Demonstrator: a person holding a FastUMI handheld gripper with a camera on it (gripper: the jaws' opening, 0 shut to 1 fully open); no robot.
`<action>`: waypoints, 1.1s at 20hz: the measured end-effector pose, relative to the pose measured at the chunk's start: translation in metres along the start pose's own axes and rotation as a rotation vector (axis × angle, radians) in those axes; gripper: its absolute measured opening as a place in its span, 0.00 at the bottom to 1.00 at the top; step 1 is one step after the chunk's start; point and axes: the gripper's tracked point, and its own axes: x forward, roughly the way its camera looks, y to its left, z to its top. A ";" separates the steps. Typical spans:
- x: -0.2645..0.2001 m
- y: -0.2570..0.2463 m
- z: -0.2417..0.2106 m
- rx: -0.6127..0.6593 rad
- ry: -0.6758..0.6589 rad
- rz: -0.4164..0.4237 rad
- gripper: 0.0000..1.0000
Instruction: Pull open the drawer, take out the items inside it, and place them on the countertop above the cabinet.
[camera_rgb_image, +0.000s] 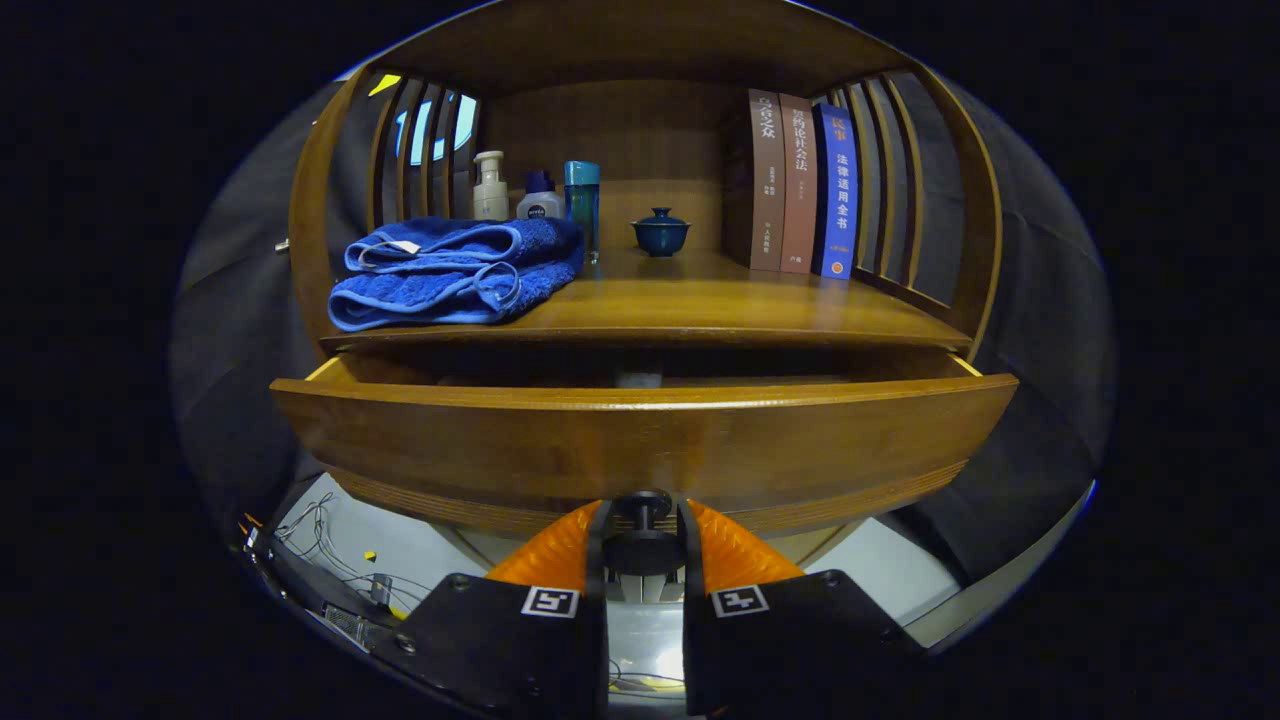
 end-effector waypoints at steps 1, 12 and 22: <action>-0.008 0.000 -0.003 -0.001 0.005 -0.002 0.33; -0.086 -0.008 -0.046 0.021 0.079 -0.001 0.33; -0.112 -0.007 -0.072 0.027 0.130 0.017 0.33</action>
